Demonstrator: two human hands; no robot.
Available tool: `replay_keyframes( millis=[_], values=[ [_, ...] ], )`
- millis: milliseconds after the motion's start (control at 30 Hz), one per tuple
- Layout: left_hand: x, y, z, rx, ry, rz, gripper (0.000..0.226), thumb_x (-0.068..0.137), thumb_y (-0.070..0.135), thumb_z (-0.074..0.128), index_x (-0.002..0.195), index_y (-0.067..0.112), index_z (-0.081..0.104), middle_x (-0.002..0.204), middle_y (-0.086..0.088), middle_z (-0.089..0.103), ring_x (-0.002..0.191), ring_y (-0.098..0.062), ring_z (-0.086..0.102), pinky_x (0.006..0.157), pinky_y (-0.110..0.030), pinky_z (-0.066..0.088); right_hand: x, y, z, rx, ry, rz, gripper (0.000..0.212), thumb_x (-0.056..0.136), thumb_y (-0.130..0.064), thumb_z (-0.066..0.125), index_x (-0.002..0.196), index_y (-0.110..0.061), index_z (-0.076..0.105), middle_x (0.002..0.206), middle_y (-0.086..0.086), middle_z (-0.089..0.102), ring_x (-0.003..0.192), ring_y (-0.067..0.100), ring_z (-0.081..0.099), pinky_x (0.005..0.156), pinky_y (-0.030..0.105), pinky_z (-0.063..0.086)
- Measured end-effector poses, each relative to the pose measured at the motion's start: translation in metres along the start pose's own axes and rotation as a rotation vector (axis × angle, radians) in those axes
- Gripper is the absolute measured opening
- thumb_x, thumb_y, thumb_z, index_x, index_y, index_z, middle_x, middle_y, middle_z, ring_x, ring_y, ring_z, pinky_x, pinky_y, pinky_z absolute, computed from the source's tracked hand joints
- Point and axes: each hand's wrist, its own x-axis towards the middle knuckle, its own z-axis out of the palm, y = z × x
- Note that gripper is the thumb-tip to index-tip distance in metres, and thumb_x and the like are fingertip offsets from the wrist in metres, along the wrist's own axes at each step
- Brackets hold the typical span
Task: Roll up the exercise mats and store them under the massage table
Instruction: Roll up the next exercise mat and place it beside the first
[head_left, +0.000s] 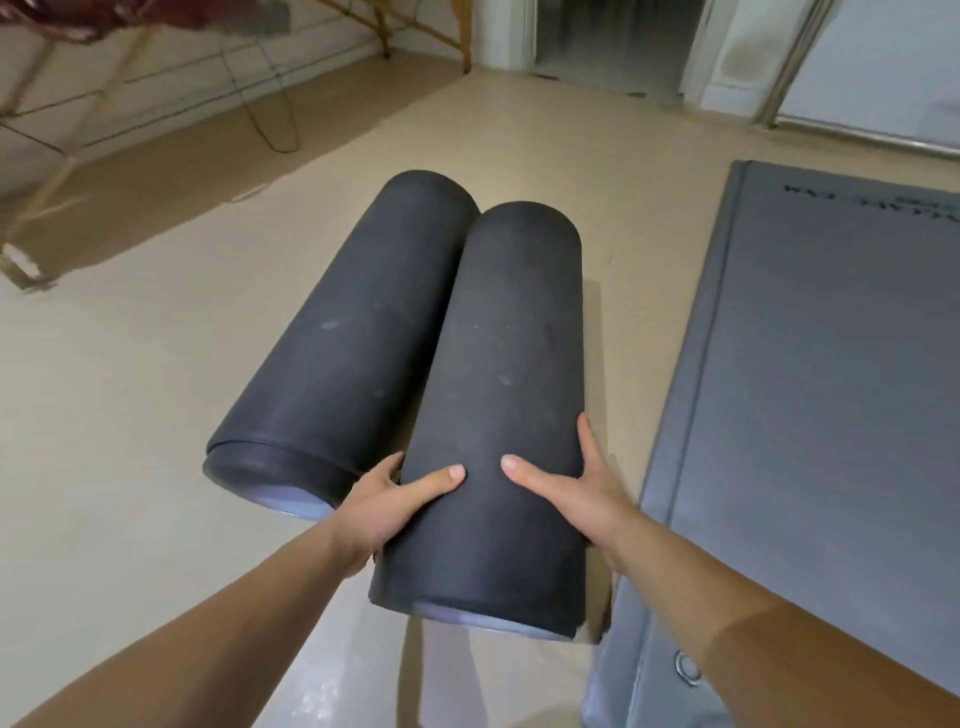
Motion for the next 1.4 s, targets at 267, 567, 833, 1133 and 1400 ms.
replay_keyframes(
  millis=[267,567,833,1133,1400],
  values=[
    [-0.021,-0.001,-0.001,0.652,0.355,0.306,0.072,0.087,0.076,0.063,0.142,0.032,0.052,0.132,0.016,0.059,0.119,-0.012,0.06,0.097,-0.035,0.051,-0.008,0.011,-0.008,-0.121,-0.171,0.144,0.134,0.055,-0.056,0.104,0.151,-0.072,0.012,0.152,-0.02,0.051,0.139,0.025,0.054,0.11,0.066,0.049],
    [-0.009,0.0,-0.003,0.842,0.1,0.242,0.156,0.052,0.095,0.07,0.169,0.022,-0.003,0.168,0.01,0.023,0.154,-0.017,0.03,0.119,-0.042,0.041,-0.001,0.018,0.034,-0.008,0.002,0.127,0.151,0.04,-0.076,0.098,0.159,-0.06,0.007,0.15,-0.011,0.056,0.13,0.026,0.061,0.108,0.058,0.053],
    [0.009,0.009,-0.014,0.822,0.166,0.306,0.133,0.068,0.088,0.07,0.169,0.026,0.01,0.172,0.005,0.019,0.157,-0.019,0.021,0.123,-0.042,0.036,0.02,-0.006,0.044,-0.046,0.066,0.157,0.152,0.031,-0.079,0.098,0.153,-0.066,0.008,0.153,-0.01,0.053,0.129,0.033,0.062,0.103,0.064,0.054],
    [-0.015,-0.016,0.006,1.08,0.332,0.728,0.09,0.088,0.078,0.052,0.158,0.022,0.045,0.166,-0.005,0.038,0.155,-0.026,0.032,0.125,-0.048,0.033,0.019,-0.005,0.043,-0.139,0.161,0.044,0.146,0.036,-0.088,0.088,0.157,-0.06,0.009,0.158,-0.008,0.046,0.135,0.033,0.056,0.104,0.059,0.055],
    [-0.014,-0.019,0.013,1.463,0.232,0.662,0.097,0.092,0.049,0.069,0.163,0.035,0.005,0.17,-0.014,0.017,0.152,-0.037,0.028,0.105,-0.047,0.053,0.013,-0.003,0.023,-0.074,0.151,-0.016,0.125,0.046,-0.09,0.087,0.153,-0.052,0.036,0.153,-0.011,0.055,0.133,0.026,0.059,0.108,0.056,0.054]
  ],
)
